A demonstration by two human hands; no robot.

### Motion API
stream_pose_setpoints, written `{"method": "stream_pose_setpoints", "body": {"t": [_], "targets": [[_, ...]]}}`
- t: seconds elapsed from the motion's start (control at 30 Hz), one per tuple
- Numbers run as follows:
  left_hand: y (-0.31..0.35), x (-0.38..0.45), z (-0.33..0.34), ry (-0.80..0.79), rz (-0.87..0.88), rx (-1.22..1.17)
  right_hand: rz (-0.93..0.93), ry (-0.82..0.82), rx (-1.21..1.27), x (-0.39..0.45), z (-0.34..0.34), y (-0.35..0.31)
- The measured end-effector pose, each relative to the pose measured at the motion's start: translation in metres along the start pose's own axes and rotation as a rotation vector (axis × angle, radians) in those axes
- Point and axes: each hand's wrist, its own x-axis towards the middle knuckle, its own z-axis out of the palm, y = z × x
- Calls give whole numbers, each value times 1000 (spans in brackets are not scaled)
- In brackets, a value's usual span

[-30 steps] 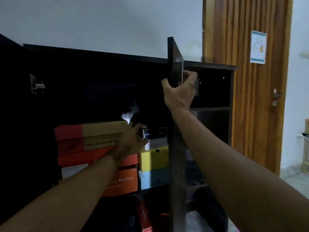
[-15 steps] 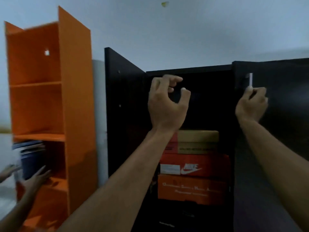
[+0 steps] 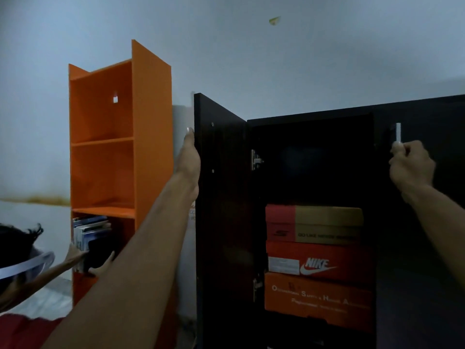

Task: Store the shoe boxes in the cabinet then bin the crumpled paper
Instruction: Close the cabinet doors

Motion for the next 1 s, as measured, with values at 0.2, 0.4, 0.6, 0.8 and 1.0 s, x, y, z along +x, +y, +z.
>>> {"method": "stream_pose_setpoints", "body": {"t": [0.2, 0.4, 0.6, 0.8, 1.0], "targets": [[-7, -8, 23, 3, 6, -227, 15, -103, 53, 0, 1, 0], [-41, -14, 101, -101, 56, -370, 1, -201, 55, 13, 0, 13], [-53, -10, 169, -326, 133, -184, -7, -279, 48, 29, 9, 27], [-74, 7, 234, -280, 169, -43, -115, -184, -21, 40, 28, 40], [-97, 37, 271, -253, 173, 122, -65, -165, -11, 49, 32, 43]]}}
